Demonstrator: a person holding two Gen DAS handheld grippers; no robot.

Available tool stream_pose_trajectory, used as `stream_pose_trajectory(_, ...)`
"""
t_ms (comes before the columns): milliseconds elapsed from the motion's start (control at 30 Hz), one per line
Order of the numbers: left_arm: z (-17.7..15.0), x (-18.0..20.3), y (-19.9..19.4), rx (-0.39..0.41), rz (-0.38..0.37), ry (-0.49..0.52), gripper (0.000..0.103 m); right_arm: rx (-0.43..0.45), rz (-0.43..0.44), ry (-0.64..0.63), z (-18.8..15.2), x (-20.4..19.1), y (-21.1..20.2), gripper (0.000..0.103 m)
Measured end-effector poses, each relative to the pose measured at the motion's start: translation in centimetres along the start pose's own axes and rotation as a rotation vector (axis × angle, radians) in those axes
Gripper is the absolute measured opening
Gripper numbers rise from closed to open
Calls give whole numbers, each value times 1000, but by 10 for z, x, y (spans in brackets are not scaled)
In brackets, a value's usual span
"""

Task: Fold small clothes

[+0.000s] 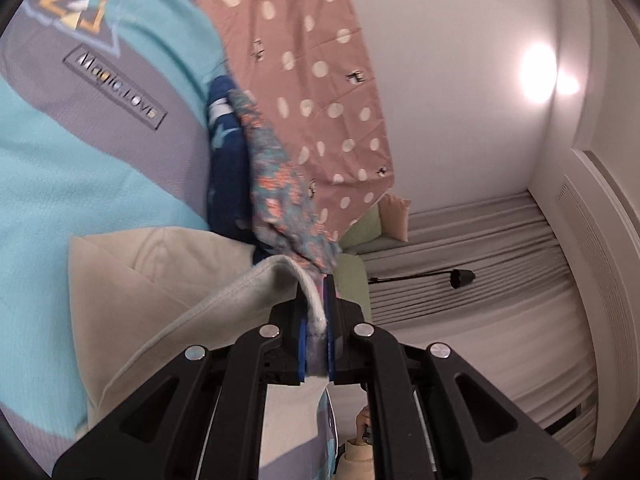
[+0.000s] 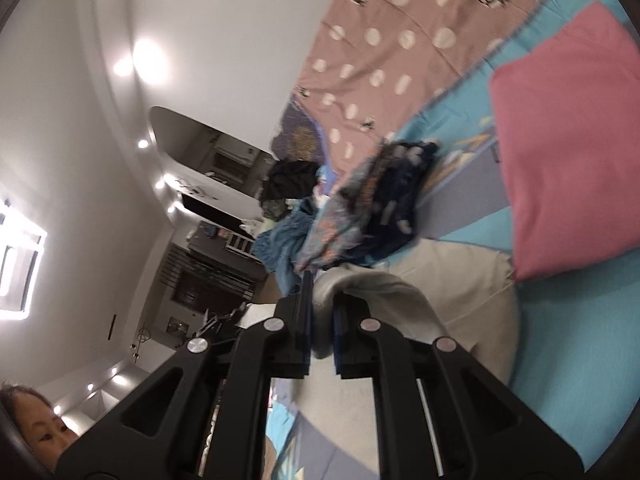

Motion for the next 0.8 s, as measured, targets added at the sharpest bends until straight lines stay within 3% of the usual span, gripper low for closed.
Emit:
stream_pose_trajectory(167,12,-48,32,-36,54,-80,7,-31,-74,100,14,54,31,8)
stream_pose_trajectory(300,22,-64,44,-48,24,-134,9,-24,-90,170,22,77,42,14)
stream_pose_trajectory(367,29,-59,46,-40,18,-122,18,-12,-81,179,29,75,43,16)
stream_pose_trajectory(433,39,-49,45,-18,-1,-105,32,-2,-62,178,37,68,43,26)
stream_pose_trajectory(500,49,-38,40,15,-19,-83,38,44,-81,158,45,57,37,54)
stream_pose_trajectory(567,58,-30,32,56,-34,-70,47,97,-120,138,54,51,31,64)
stream_pose_trajectory(667,57,-20,18,70,-28,-41,47,134,-141,129,55,43,20,64)
stream_pose_trajectory(733,49,-17,8,63,37,2,48,119,-163,68,47,31,21,64)
stream_pose_trajectory(800,38,-17,-2,50,117,35,48,72,-270,-44,28,16,30,64)
Point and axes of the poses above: each gripper's, at about its wrist camera, not at the fingertips, and y roughly the way its jaws point, x to its right, z to its top, the point moved 2 cm from there along y, roughly the way its jaws point, and after that the axes turned 5 degrees about y, right-handed, at the moved point
